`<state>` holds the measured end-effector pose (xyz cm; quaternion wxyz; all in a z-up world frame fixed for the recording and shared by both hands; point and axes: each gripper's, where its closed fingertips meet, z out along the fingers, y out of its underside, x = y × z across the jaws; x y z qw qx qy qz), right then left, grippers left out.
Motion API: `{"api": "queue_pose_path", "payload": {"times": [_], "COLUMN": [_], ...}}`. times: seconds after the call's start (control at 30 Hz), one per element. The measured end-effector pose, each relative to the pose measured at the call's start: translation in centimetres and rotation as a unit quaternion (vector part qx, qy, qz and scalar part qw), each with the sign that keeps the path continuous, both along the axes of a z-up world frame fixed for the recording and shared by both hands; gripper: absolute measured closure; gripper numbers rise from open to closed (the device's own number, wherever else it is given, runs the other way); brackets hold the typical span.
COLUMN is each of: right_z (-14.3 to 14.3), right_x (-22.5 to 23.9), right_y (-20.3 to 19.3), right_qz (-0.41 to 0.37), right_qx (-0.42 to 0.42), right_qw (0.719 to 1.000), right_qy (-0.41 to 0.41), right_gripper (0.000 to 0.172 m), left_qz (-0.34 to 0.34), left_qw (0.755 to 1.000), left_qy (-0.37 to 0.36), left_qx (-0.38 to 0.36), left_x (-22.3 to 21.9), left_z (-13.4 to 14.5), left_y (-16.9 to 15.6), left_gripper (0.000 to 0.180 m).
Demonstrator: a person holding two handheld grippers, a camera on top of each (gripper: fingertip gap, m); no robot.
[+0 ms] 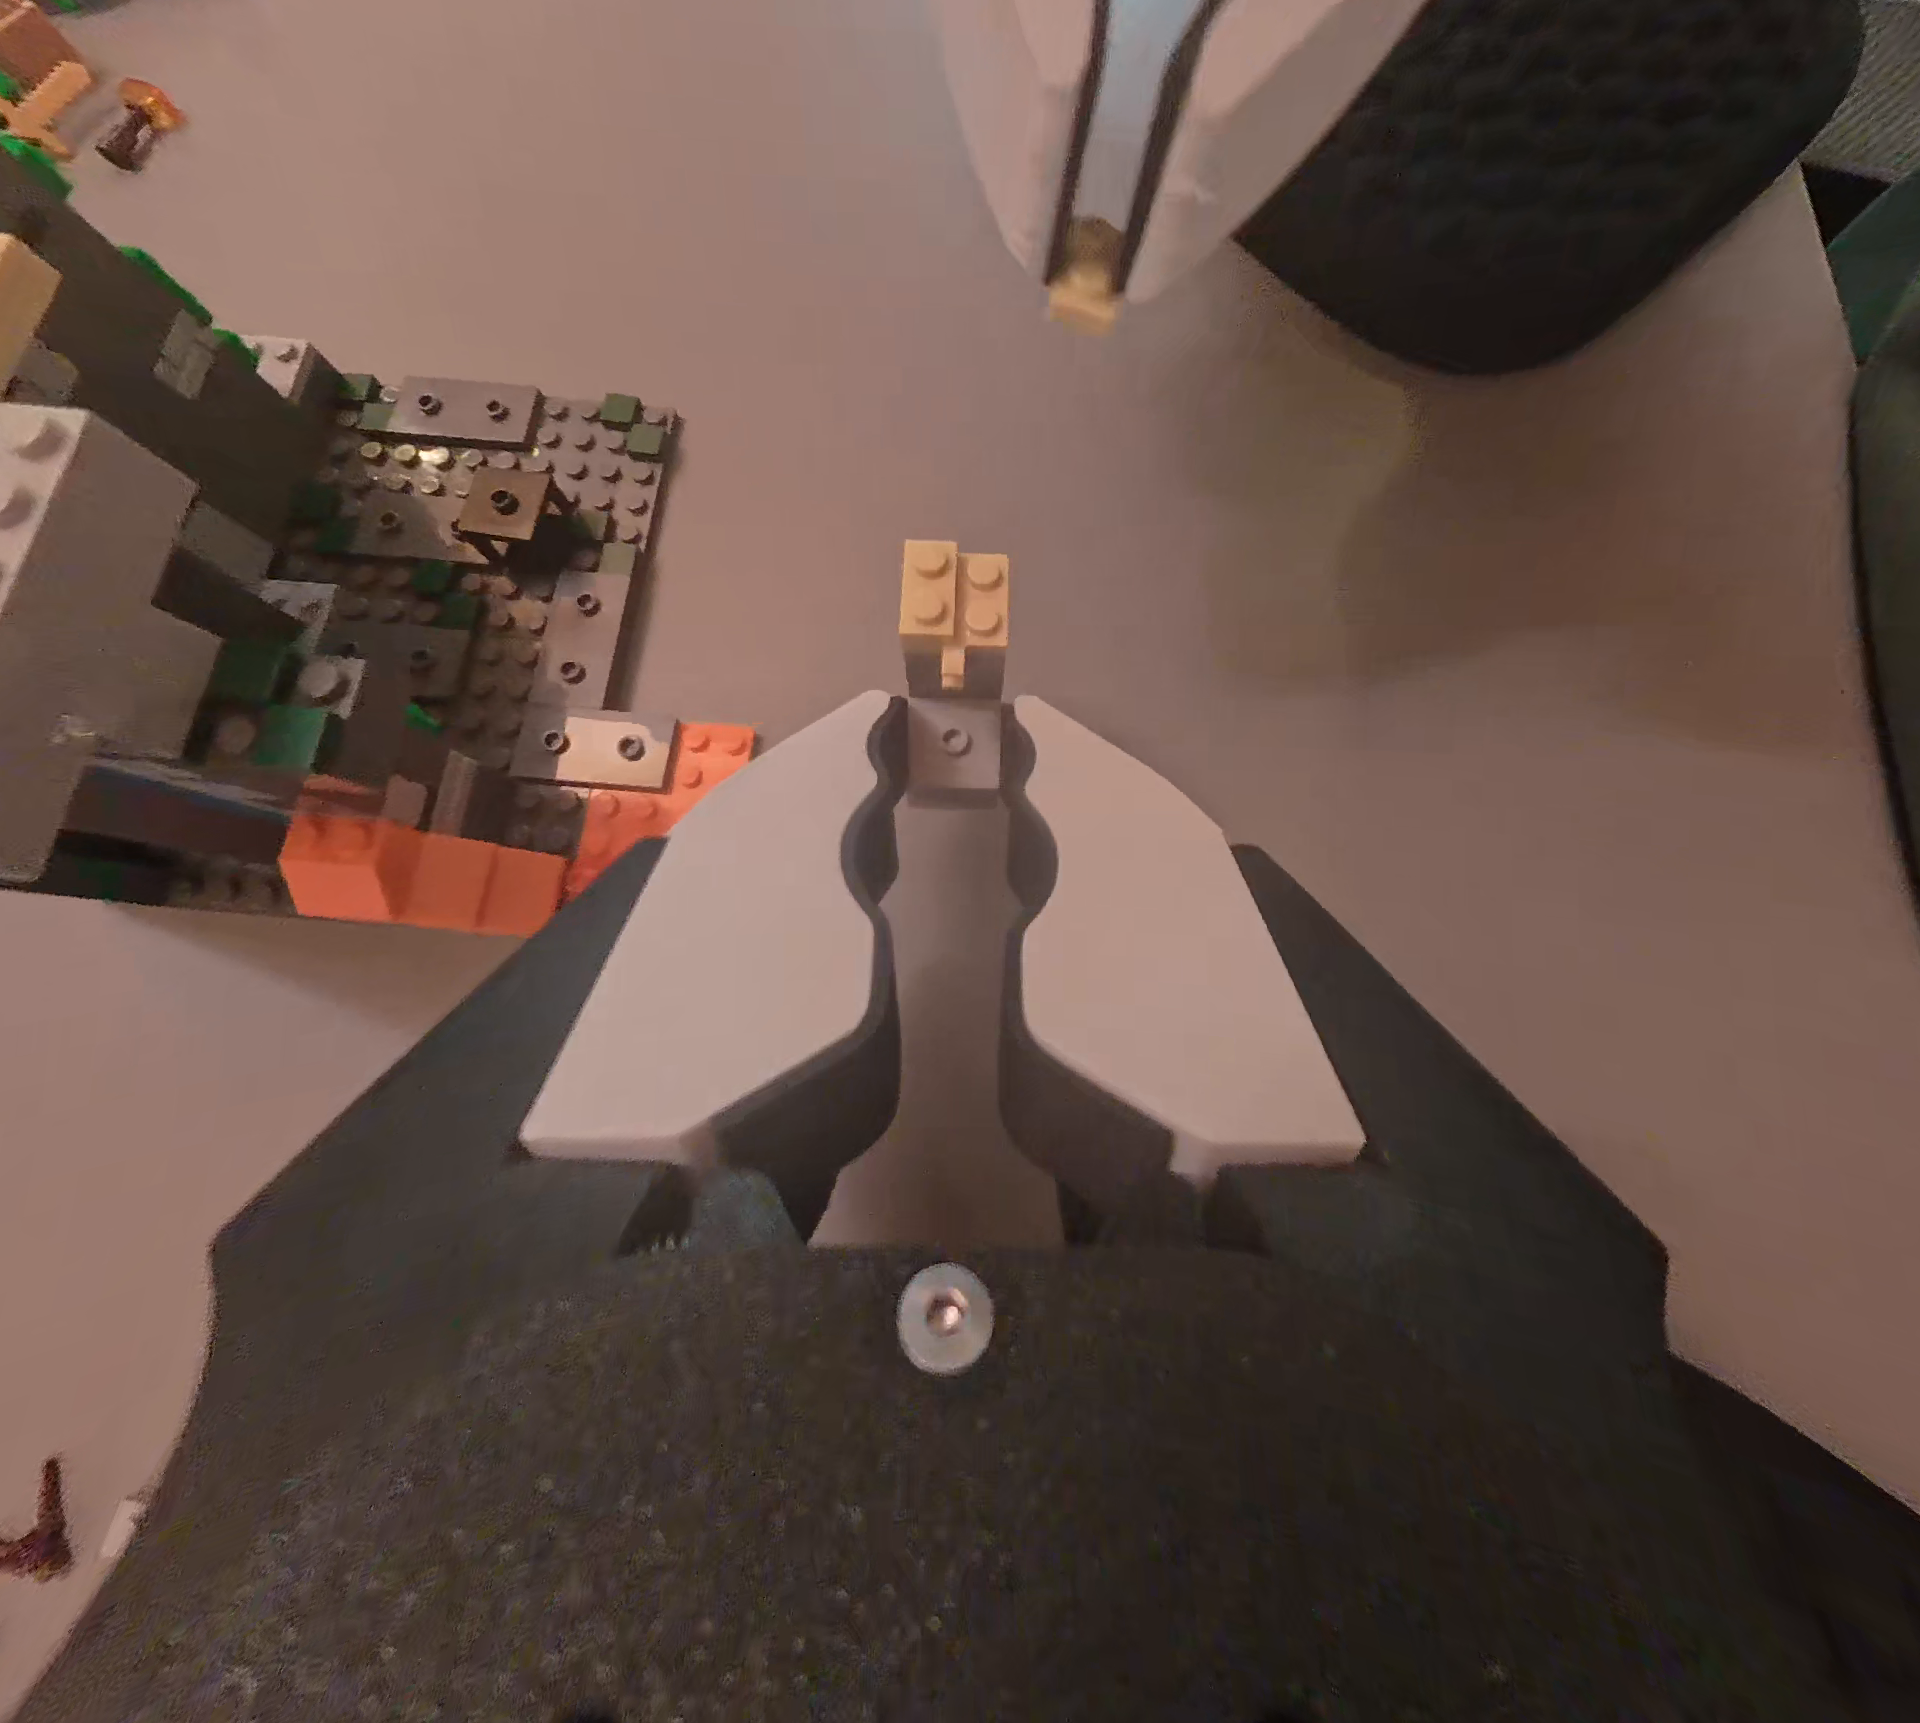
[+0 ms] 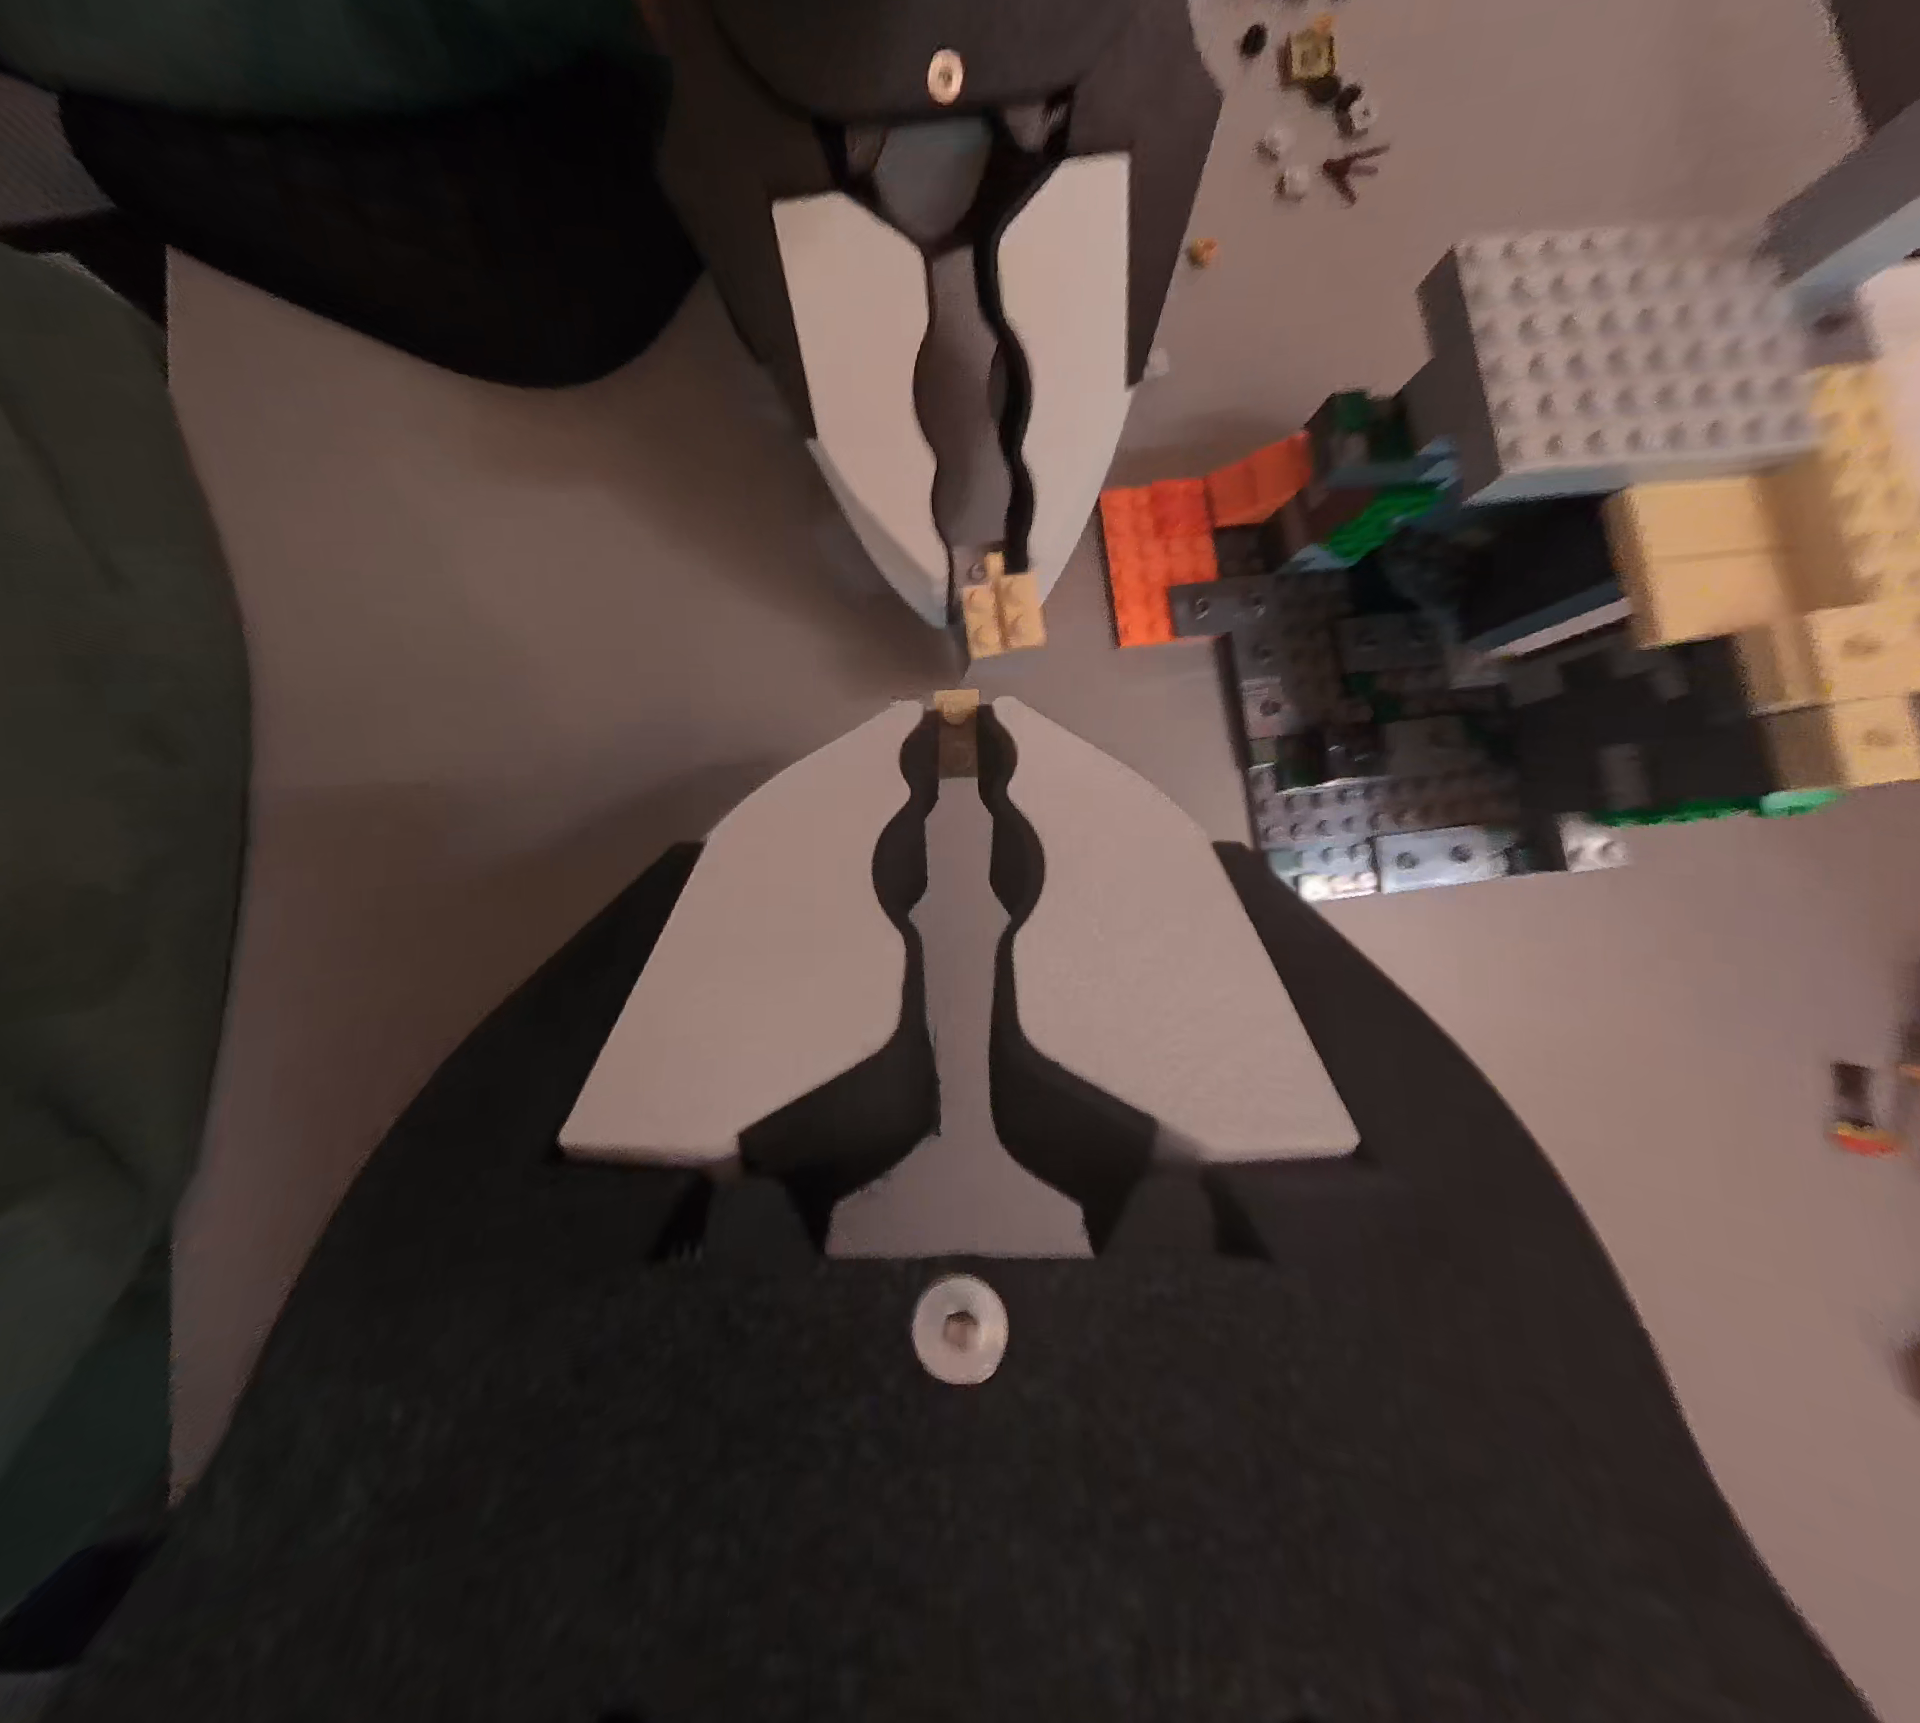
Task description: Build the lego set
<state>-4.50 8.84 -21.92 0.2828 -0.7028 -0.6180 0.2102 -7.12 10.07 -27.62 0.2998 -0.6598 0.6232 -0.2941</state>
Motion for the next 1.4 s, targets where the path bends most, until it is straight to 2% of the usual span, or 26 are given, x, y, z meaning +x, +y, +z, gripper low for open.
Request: {"api": "queue_pose_path", "payload": {"times": [0.03,0.13,0.37,0.53,1.4], "right_z": [0.5,0.8,-1.4,-2.0,-1.9], "right_x": [-0.2,-1.0,-2.3,-2.5,-2.7], "right_y": [0.2,0.6,0.5,0.5,0.6], "right_qz": [0.009,0.029,0.054,0.052,0.044], "right_qx": [0.006,0.006,-0.006,-0.016,-0.011], "right_qw": [1.000,1.000,0.998,0.998,0.999], "right_qy": [0.000,-0.005,-0.031,-0.028,-0.022], "right_gripper": [0.165,0.165,0.165,0.165,0.160], "left_qz": [-0.002,-0.005,-0.011,-0.009,-0.010], "left_qw": [1.000,1.000,1.000,1.000,1.000], "left_qy": [0.000,0.001,-0.001,-0.005,-0.010], "left_qx": [0.000,0.002,0.002,-0.004,-0.015], "left_x": [0.1,0.2,0.2,0.2,0.2], "left_z": [0.0,0.0,0.1,0.3,0.7], "left_y": [-0.1,-0.2,-0.5,-0.5,-0.7], "left_gripper": [0.164,0.164,0.164,0.164,0.164]}}
